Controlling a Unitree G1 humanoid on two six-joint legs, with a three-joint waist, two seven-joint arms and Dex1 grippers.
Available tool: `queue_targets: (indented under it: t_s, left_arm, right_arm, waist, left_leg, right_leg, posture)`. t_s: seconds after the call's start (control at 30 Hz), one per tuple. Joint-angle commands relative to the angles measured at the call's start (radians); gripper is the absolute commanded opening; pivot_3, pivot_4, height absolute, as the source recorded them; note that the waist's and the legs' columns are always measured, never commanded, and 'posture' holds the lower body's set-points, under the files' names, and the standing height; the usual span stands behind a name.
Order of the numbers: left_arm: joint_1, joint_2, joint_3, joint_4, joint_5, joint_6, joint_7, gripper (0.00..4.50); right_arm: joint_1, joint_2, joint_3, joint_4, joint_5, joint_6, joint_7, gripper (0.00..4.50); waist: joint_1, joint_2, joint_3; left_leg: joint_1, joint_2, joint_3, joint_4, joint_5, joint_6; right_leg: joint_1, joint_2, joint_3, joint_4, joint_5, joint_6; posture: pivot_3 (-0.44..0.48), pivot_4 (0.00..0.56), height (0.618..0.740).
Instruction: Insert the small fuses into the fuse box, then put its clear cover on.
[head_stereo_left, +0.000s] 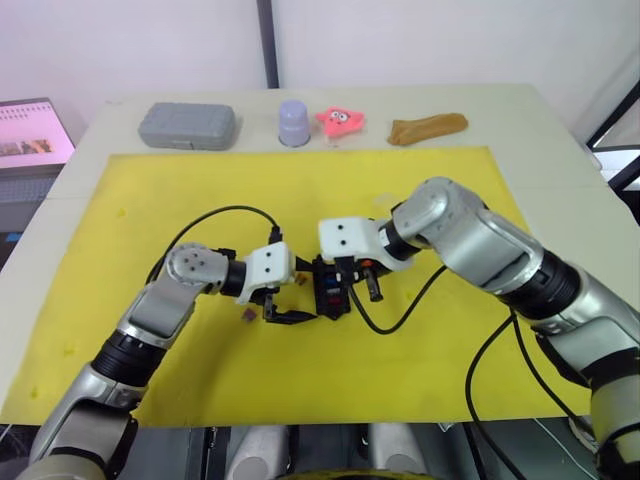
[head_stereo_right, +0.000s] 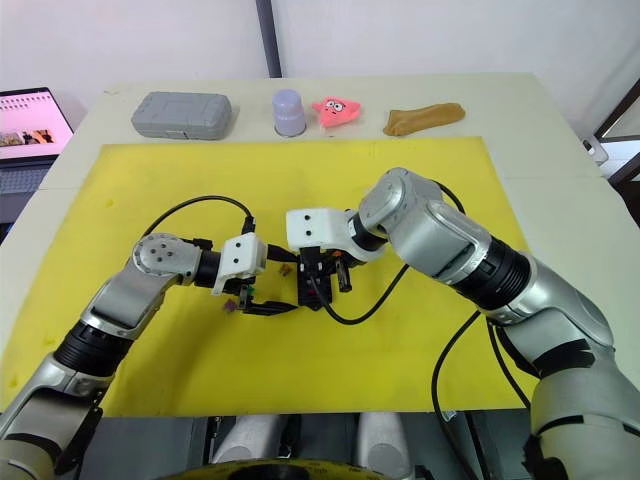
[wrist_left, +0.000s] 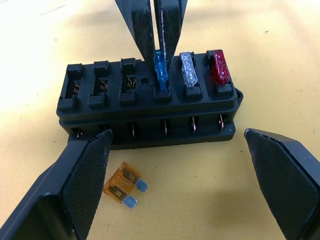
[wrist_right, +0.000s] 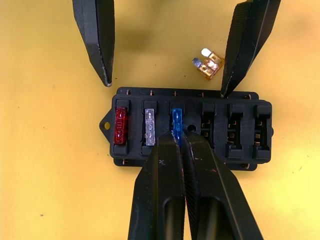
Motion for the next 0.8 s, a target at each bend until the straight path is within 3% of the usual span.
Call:
queue_targets:
  t_s: [0.03, 0.53, 0.63, 0.8]
  left_arm:
    - [-0.01, -0.001, 0.0, -0.023, 0.001, -0.016, 0.002, 4.43]
    - [-0.02, -0.001, 0.0, -0.015, 0.005, -0.018, -0.002, 4.43]
    - [-0.02, -0.001, 0.001, -0.016, 0.005, -0.017, -0.002, 4.5]
    - [-0.017, 0.0, 0.0, -0.018, 0.006, -0.015, 0.0, 4.5]
  right_arm:
    - [0.015, 0.006, 0.032, -0.003, -0.017, -0.002, 0.001, 0.0]
    - [0.008, 0.012, 0.01, -0.003, -0.015, -0.008, 0.002, 0.0]
    - [0.007, 0.014, 0.005, -0.002, -0.013, -0.01, 0.001, 0.95]
    - [0.007, 0.019, -0.008, -0.001, -0.012, -0.014, -0.004, 0.95]
  waist:
    - [0.0, 0.0, 0.0]
    - [0.0, 0.0, 0.0]
    - [0.0, 0.0, 0.0]
    - [0.0, 0.0, 0.0]
  left_leg:
    - [0.0, 0.0, 0.0, 0.0, 0.0, 0.0]
    - [0.0, 0.0, 0.0, 0.0, 0.0, 0.0]
    - [0.0, 0.0, 0.0, 0.0, 0.0, 0.0]
    - [0.0, 0.0, 0.0, 0.0, 0.0, 0.0]
  right_leg:
    - [0.0, 0.0, 0.0, 0.0, 0.0, 0.0]
    - [0.0, 0.0, 0.0, 0.0, 0.0, 0.0]
    - [0.0, 0.0, 0.0, 0.0, 0.0, 0.0]
    - [0.0, 0.0, 0.0, 0.0, 0.0, 0.0]
  posture:
    - [0.0, 0.15, 0.74]
    - [0.0, 0.15, 0.74]
    - [0.0, 0.15, 0.74]
    - [0.0, 0.15, 0.74]
